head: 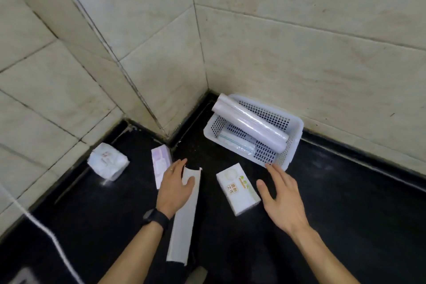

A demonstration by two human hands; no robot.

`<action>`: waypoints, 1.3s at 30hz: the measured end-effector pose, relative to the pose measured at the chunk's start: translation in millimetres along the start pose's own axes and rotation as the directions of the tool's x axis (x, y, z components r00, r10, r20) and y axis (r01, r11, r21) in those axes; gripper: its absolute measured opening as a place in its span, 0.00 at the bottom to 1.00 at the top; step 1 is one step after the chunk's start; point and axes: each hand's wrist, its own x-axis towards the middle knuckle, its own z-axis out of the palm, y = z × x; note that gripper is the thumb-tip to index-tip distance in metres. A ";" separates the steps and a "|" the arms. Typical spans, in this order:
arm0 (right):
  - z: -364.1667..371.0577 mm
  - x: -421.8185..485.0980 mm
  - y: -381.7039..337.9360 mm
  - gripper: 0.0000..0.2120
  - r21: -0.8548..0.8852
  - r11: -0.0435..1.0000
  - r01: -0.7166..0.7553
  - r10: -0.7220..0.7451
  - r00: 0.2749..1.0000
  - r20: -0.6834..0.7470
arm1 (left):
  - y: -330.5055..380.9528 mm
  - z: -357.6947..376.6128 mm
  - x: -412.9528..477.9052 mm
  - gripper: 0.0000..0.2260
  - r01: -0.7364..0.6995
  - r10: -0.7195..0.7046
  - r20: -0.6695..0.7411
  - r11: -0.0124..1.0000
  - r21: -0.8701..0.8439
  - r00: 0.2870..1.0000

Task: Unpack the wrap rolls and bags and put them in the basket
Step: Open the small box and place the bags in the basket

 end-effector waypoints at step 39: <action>127.9 27.8 -40.4 0.28 -0.571 0.818 -0.068 0.165 0.979 0.120 | -88.0 -14.3 41.1 0.30 0.480 -0.524 0.112 0.645 -0.595 0.844</action>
